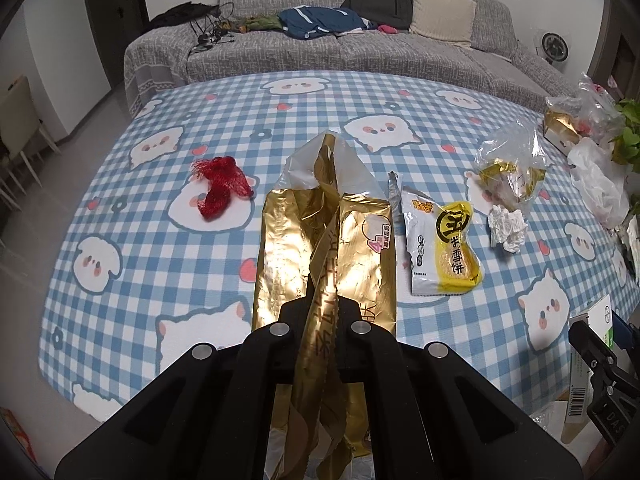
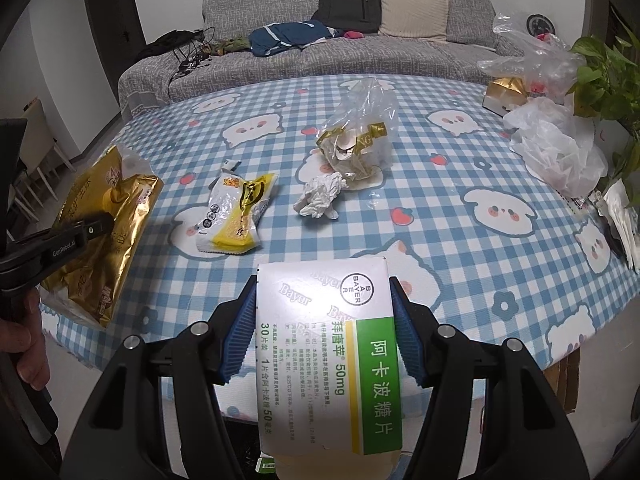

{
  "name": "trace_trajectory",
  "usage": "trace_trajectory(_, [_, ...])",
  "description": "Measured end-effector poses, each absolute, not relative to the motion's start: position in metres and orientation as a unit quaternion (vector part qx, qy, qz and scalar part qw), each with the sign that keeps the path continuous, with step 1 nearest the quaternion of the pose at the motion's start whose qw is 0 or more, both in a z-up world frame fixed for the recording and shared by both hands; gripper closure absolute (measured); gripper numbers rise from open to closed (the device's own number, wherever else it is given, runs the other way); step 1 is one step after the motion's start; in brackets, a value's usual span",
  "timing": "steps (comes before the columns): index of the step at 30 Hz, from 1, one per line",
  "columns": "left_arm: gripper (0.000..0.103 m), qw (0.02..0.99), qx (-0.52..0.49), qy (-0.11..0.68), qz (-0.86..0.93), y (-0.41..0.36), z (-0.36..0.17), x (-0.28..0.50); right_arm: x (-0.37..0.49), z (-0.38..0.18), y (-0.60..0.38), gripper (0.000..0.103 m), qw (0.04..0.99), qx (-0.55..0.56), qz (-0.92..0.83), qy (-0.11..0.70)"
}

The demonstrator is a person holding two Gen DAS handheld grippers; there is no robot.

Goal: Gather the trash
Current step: 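Lift the white box and gold wrapper and carry both over the trash bin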

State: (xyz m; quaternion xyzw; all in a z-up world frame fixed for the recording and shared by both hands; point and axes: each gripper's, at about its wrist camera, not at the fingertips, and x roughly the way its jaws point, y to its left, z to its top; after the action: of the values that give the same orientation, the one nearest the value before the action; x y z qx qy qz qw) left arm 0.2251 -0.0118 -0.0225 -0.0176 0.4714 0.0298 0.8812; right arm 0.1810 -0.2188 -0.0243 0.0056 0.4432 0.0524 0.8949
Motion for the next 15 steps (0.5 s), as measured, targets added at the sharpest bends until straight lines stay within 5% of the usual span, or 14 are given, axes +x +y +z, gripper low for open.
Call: trace_trajectory(15, [0.102,0.887,-0.021,0.460,0.031,0.008,-0.008,0.159,0.124,-0.016,-0.196,0.044,0.899,-0.014,0.065,0.434])
